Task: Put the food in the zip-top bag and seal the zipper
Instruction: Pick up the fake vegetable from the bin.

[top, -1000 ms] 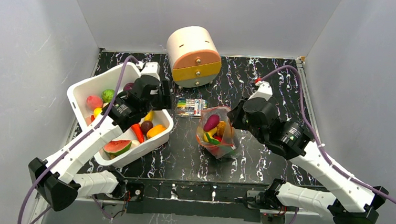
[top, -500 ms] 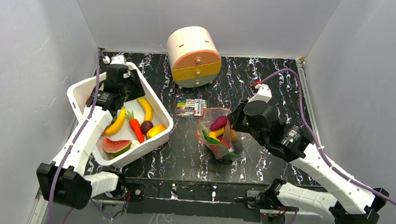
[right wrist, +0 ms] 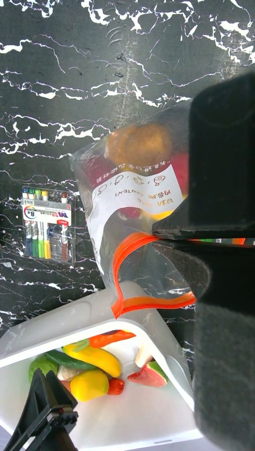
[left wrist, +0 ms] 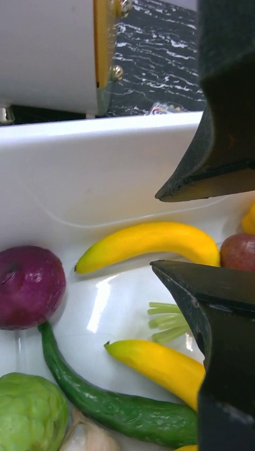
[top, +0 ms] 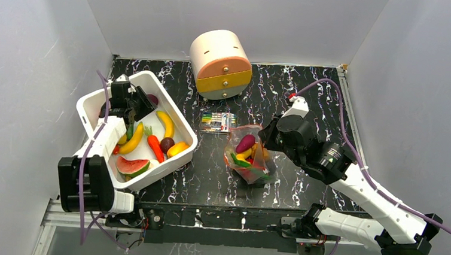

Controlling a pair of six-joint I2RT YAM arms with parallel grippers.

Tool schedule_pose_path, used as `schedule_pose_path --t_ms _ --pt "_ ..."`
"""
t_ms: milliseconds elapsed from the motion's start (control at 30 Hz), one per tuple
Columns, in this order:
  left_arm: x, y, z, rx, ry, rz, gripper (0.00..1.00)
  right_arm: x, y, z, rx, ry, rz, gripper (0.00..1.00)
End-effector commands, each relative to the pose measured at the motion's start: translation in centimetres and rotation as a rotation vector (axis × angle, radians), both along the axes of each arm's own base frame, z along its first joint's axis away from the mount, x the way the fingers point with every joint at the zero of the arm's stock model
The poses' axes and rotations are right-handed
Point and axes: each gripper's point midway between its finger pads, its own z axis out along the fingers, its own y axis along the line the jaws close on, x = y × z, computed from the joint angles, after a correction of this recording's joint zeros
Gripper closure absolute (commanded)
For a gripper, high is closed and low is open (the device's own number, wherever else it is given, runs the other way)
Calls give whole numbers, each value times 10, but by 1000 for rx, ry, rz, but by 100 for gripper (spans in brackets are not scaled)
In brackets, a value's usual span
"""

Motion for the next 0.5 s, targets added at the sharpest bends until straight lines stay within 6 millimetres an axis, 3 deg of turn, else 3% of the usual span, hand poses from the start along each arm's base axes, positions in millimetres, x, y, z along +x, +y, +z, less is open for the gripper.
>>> schedule_pose_path --t_ms 0,167,467 --pt "26 10 12 56 -122 -15 58 7 4 26 73 -76 -18 100" --pt "46 36 0 205 -94 17 47 9 2 27 76 -82 -34 100" --pt "64 56 -19 328 -64 13 35 12 -4 36 74 -103 -67 100"
